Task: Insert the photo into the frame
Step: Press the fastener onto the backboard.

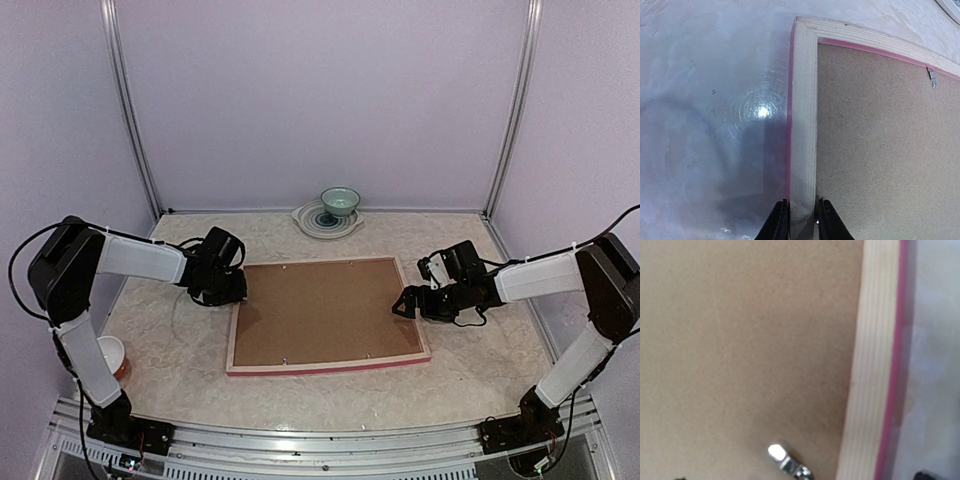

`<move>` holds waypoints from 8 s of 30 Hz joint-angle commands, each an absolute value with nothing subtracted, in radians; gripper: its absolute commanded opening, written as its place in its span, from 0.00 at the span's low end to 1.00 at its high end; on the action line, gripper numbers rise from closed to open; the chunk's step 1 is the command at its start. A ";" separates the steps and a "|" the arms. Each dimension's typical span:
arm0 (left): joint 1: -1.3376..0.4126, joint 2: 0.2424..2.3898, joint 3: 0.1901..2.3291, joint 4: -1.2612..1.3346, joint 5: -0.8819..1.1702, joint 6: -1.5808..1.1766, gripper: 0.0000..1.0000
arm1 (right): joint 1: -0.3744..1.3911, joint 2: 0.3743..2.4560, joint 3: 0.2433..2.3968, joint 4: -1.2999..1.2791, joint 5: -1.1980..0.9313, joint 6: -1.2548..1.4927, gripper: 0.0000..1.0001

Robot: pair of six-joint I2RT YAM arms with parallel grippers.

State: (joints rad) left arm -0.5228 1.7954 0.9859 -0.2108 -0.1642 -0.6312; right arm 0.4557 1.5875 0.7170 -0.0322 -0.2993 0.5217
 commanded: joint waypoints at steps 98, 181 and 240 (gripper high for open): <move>-0.400 1.694 0.655 0.316 0.061 -0.541 0.85 | 0.541 1.758 0.964 -0.350 -0.016 0.427 0.60; -0.382 1.711 0.660 0.302 0.093 -0.553 0.85 | 0.554 1.760 0.990 -0.413 -0.024 0.437 0.19; -0.383 1.712 0.655 0.318 0.110 -0.558 0.85 | 0.592 1.763 1.004 -0.491 0.048 0.331 0.41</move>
